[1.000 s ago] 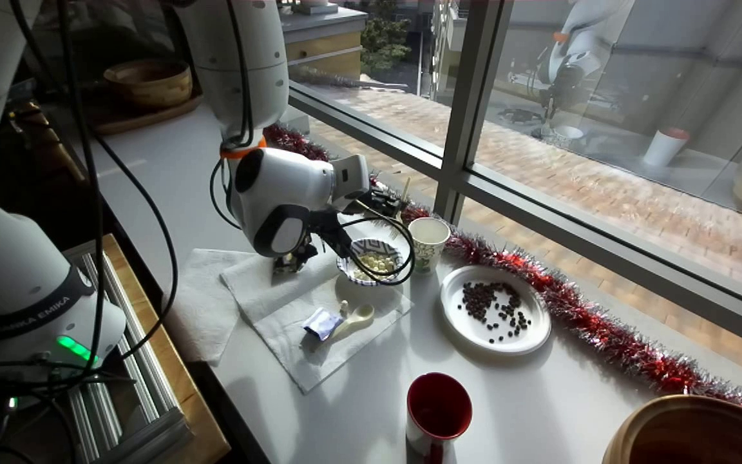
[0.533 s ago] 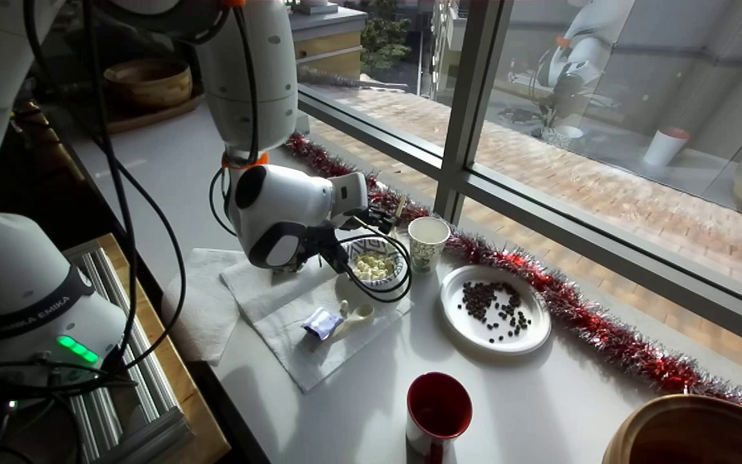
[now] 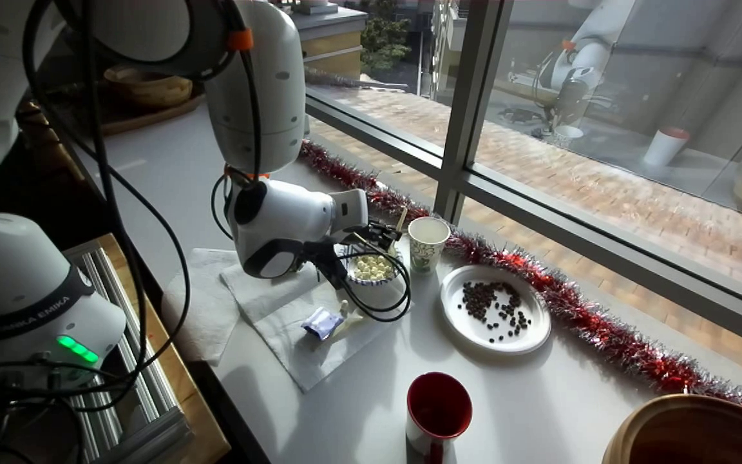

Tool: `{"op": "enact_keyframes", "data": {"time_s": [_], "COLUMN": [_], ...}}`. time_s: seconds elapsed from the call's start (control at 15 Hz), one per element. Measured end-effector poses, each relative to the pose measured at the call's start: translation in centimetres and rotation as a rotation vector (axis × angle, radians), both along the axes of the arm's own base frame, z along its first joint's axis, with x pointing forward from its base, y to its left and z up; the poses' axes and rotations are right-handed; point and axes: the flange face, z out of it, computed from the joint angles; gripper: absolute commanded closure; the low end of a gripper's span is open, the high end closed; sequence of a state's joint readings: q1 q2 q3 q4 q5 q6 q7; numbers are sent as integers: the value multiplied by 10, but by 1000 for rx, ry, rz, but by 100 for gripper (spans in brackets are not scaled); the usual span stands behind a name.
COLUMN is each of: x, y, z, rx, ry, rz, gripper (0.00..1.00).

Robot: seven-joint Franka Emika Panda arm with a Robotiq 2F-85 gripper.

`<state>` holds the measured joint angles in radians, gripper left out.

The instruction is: Pick up the folk and get a popcorn from the bowl

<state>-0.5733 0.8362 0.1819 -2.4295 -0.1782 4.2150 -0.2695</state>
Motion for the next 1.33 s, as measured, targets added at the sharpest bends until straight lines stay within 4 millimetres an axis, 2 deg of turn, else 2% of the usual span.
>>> {"op": "enact_keyframes", "data": {"time_s": [0.53, 0.87, 0.93, 1.2, 1.27, 1.33], "x": [5, -10, -13, -17, -17, -17], "y": [3, 8, 9, 4, 4, 4], "z": [15, 15, 14, 15, 15, 15], "rx": [8, 16, 16, 5, 4, 4], "ry": [-49, -30, -24, -25, -25, -25], "rz": [21, 34, 36, 35, 35, 36], "gripper": [97, 97, 88, 88, 97, 97]}}
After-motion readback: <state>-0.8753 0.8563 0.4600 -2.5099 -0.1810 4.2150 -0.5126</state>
